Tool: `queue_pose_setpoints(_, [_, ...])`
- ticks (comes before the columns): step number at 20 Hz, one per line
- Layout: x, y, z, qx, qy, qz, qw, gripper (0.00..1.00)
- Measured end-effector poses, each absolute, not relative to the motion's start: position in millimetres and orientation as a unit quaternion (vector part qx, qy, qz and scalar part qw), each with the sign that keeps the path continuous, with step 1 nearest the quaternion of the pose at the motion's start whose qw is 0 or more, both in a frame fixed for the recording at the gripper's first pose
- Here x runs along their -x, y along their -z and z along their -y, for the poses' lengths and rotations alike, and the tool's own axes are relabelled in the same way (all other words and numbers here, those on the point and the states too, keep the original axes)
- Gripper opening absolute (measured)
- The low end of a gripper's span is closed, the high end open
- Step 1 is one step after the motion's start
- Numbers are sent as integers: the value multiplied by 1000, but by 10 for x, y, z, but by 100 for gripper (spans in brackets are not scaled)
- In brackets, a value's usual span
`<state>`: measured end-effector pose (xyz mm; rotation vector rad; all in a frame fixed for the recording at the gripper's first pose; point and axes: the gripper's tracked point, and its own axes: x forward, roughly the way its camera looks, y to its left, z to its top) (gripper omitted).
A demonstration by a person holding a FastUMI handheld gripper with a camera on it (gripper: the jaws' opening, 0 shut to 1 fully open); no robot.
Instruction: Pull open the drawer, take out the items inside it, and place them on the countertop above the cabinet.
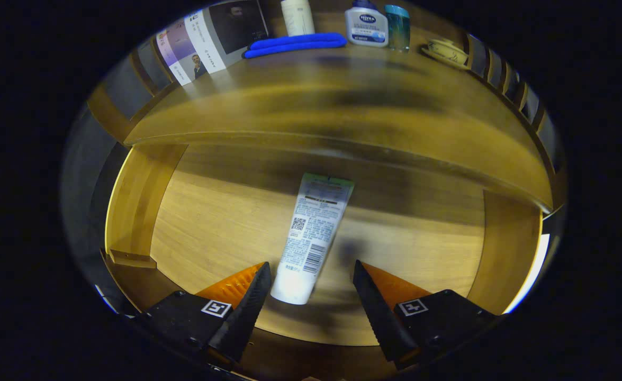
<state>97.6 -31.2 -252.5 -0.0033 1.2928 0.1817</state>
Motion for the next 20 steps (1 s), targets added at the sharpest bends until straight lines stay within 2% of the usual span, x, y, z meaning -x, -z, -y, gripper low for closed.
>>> queue_pose_setpoints(4, [-949, 2566, 293, -21, -75, -629, 773, 98])
queue_pose_setpoints(9, [-1106, 2433, 392, -31, -50, -616, 786, 98])
queue_pose_setpoints(17, [-1287, 2596, 375, -28, -32, -650, 759, 98])
queue_pose_setpoints(18, [-1318, 2583, 380, -26, -30, -644, 764, 97])
queue_pose_setpoints(20, [-1362, 2603, 377, -21, -31, -645, 764, 87])
